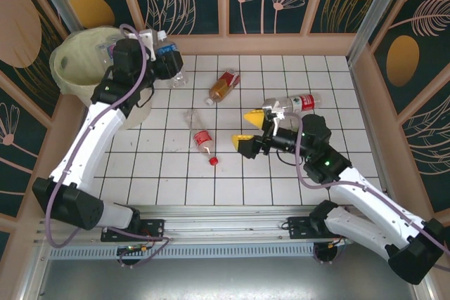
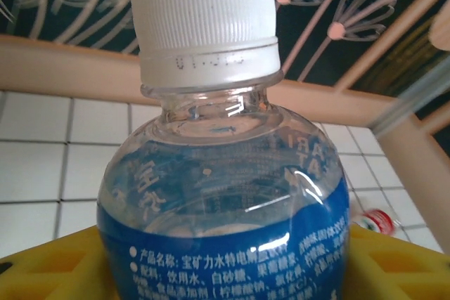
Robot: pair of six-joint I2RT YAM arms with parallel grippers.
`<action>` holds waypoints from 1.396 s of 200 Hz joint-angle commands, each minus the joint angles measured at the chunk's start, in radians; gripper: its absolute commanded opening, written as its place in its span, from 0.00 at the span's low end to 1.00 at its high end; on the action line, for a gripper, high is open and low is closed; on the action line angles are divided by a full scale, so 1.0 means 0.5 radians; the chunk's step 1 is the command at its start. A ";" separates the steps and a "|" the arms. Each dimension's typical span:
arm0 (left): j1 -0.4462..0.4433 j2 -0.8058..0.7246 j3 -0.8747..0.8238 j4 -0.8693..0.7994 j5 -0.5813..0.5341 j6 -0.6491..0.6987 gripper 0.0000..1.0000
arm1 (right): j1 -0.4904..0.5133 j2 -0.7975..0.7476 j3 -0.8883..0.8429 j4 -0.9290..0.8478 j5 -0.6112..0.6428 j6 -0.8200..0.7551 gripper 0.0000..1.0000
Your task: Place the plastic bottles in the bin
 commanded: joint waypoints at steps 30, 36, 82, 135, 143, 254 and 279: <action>0.084 0.206 0.508 -0.273 -0.536 0.204 0.62 | -0.003 -0.089 0.121 0.033 -0.083 -0.080 0.99; 0.110 0.230 0.565 -0.297 -0.584 0.215 0.62 | -0.003 -0.094 0.118 0.033 -0.078 -0.080 0.99; 0.434 0.269 0.663 -0.245 -0.709 0.200 0.64 | -0.002 -0.096 0.106 0.009 -0.068 -0.074 0.99; 0.702 0.421 0.854 -0.408 -0.904 0.142 0.65 | 0.002 -0.099 0.066 -0.027 -0.032 -0.059 0.99; 0.743 0.451 0.880 -0.446 -0.899 0.127 0.65 | 0.004 -0.098 0.063 -0.036 -0.024 -0.062 0.99; 0.873 0.765 0.937 -0.663 -1.334 0.186 0.70 | 0.004 -0.096 0.034 -0.149 0.135 -0.093 0.99; 0.873 0.824 0.989 -0.727 -1.395 0.155 0.75 | 0.002 -0.084 0.050 -0.216 0.280 -0.058 0.99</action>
